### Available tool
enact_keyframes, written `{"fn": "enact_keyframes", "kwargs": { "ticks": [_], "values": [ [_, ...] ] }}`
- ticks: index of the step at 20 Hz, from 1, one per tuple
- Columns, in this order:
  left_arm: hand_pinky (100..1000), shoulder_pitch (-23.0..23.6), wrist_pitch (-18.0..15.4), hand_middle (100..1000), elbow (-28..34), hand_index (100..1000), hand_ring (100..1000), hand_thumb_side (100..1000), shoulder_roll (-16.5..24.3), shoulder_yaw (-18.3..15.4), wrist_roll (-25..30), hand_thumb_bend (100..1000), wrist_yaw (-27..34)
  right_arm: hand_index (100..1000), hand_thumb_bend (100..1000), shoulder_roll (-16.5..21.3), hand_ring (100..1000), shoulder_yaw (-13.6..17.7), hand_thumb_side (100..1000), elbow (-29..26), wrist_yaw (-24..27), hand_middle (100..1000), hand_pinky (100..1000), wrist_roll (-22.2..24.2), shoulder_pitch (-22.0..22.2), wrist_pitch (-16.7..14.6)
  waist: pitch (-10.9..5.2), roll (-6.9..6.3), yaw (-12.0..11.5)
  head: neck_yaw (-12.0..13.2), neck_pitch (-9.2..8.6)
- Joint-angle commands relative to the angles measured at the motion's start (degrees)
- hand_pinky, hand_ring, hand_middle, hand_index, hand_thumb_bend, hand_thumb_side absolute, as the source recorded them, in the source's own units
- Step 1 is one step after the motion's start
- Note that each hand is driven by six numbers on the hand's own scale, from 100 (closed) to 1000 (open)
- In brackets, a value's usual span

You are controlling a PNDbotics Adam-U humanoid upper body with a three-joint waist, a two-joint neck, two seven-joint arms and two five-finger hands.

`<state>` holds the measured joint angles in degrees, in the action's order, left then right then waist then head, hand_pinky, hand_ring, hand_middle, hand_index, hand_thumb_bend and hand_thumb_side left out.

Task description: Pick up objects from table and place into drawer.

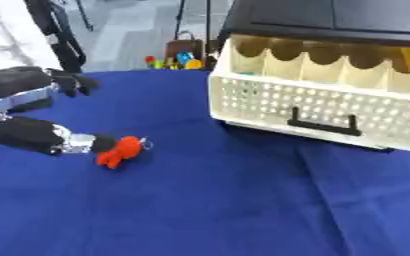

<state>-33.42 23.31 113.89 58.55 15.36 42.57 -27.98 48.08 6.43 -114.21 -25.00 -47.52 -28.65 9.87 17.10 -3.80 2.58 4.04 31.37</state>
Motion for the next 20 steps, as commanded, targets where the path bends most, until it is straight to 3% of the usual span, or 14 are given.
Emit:
{"fn": "enact_keyframes", "kwargs": {
  "ticks": [1,10,20],
  "values": [
    [695,-1.1,2.1,813,0.7,975,850,907,2.3,0.8,1.4,663,-0.1,680,100,0.8,450,0.9,833,-0.4,0.6,411,306,-0.4,-0.2,0.2,-0.68,0.15,0.2,0.2,-0.85],
    [684,-3.5,6.8,803,-0.3,957,816,867,1.3,4.6,5.2,653,-2.4,675,100,0.3,446,1.1,828,-0.4,0.5,403,305,-0.8,0.1,0.2,-0.21,0.20,1.0,1.1,-1.27],
    [692,-6.2,5.2,794,-7.3,927,813,750,-0.3,6.5,6.6,589,-7.2,671,100,-0.2,442,1.3,824,-0.4,0.5,397,302,-1.5,0.7,0.3,0.13,0.14,1.4,1.3,-1.51]
  ]
}}
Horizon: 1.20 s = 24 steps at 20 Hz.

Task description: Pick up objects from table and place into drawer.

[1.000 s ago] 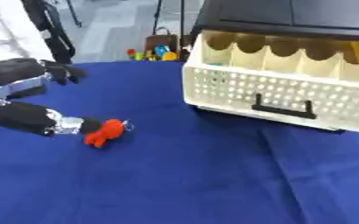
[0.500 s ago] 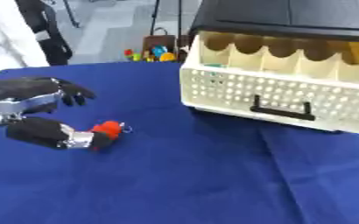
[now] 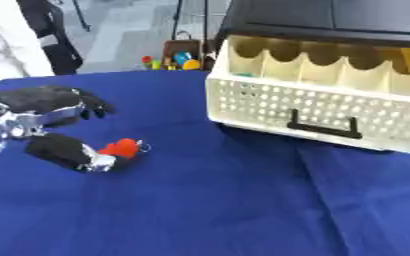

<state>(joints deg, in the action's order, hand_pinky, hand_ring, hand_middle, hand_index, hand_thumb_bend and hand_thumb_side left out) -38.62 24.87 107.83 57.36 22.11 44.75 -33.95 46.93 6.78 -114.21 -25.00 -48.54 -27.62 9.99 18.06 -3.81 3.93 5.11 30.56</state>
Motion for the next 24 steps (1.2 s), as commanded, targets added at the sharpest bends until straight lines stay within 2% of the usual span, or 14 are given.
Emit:
{"fn": "enact_keyframes", "kwargs": {
  "ticks": [1,7,8,16,24],
  "values": [
    [688,-1.1,3.4,790,-1.8,923,810,738,0.7,-0.2,4.4,578,-1.6,671,100,0.9,442,1.0,824,-0.4,0.5,398,303,-0.5,-0.3,0.2,-0.81,0.16,0.1,0.3,-0.73],
    [685,-1.3,2.4,788,-3.4,920,808,728,0.4,-0.1,4.3,570,-2.7,670,100,0.8,442,1.1,823,-0.4,0.5,398,303,-0.8,-0.1,0.1,-0.77,0.20,0.2,0.3,-0.80],
    [660,-1.2,2.6,772,-3.8,901,792,689,0.3,-0.1,4.4,551,-2.8,669,100,0.7,442,1.2,822,-0.4,0.5,398,302,-0.9,0.0,0.2,-0.73,0.23,0.4,0.5,-1.01],
    [655,-2.5,1.4,771,-10.7,886,786,679,-1.9,1.5,3.7,570,-4.0,667,100,-0.1,435,1.5,820,-0.4,0.4,391,295,-1.4,0.5,0.2,-0.37,0.20,0.8,1.1,-1.46],
    [644,-3.6,0.2,767,-15.7,871,782,680,-4.1,2.7,2.0,570,-3.8,666,100,-1.2,429,0.8,830,-0.4,-0.6,384,286,-0.1,-1.7,2.2,-0.13,0.28,1.0,1.2,-1.69]
  ]
}}
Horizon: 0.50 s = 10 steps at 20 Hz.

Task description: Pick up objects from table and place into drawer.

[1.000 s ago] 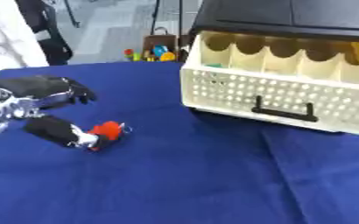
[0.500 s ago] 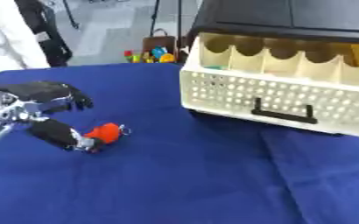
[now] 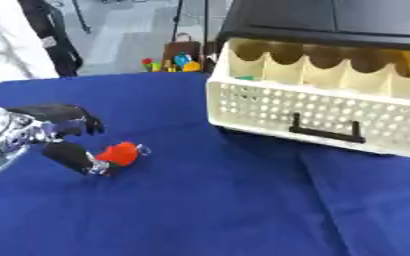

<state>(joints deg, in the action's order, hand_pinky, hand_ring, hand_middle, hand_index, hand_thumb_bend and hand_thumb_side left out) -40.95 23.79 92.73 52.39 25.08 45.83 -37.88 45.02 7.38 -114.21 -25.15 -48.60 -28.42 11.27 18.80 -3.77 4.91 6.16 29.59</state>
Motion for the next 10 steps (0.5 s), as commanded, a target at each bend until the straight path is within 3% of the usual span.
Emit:
{"fn": "enact_keyframes", "kwargs": {
  "ticks": [1,10],
  "values": [
    [644,-1.4,1.2,767,-1.1,869,782,679,0.7,-0.1,0.8,569,0.0,665,100,0.6,429,0.1,847,-0.4,-0.6,383,285,0.0,-1.0,1.0,-0.84,0.24,0.1,0.2,-0.78],
    [629,-2.6,-0.4,758,-5.9,857,772,654,-1.1,0.6,-0.3,534,-1.8,663,100,0.1,425,0.2,860,-0.4,-1.0,380,281,-0.3,-0.9,1.2,-0.58,0.25,0.3,0.4,-1.04]
  ]
}}
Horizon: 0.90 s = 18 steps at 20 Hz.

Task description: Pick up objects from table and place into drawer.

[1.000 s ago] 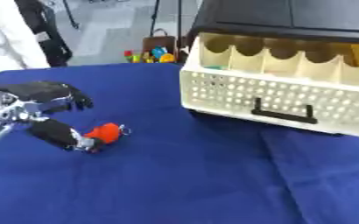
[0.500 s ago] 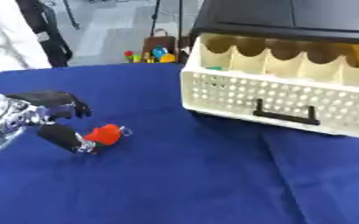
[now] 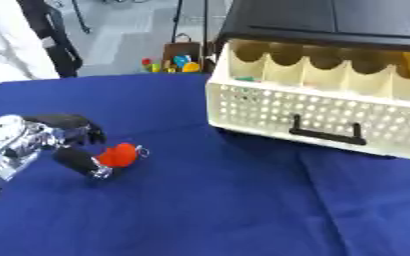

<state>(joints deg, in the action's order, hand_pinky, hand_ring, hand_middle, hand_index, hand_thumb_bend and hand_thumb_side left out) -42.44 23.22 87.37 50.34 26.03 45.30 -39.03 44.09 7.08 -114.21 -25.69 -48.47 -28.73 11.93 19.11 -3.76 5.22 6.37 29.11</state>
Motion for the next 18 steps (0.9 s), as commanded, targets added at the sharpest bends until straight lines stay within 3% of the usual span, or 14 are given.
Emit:
{"fn": "enact_keyframes", "kwargs": {
  "ticks": [1,9,12,18],
  "values": [
    [625,-1.2,0.0,755,-0.8,855,770,652,0.8,-0.3,-0.1,527,-0.7,663,100,1.0,424,0.5,861,-0.4,-0.5,379,280,-0.5,-0.6,0.5,-0.84,0.23,0.1,0.2,-0.58],
    [588,-1.7,-0.5,731,-2.9,827,747,609,-0.2,-0.2,-2.7,421,-0.9,662,100,0.6,419,0.7,861,-0.4,-0.6,375,274,-0.6,-0.4,0.8,-0.53,0.12,0.3,0.3,-0.80],
    [596,-1.8,-0.8,759,-3.4,841,754,617,-0.4,0.0,-2.8,462,-0.6,662,100,0.5,416,0.7,862,-0.4,-0.6,373,271,-0.7,-0.4,0.9,-0.46,0.06,0.4,0.3,-0.87],
    [600,-2.1,-1.2,765,-4.6,843,757,615,-1.1,0.3,-2.6,462,-0.5,659,100,0.1,411,0.9,863,-0.4,-0.7,368,266,-0.8,-0.3,1.1,-0.19,0.02,0.5,0.4,-1.31]
  ]
}}
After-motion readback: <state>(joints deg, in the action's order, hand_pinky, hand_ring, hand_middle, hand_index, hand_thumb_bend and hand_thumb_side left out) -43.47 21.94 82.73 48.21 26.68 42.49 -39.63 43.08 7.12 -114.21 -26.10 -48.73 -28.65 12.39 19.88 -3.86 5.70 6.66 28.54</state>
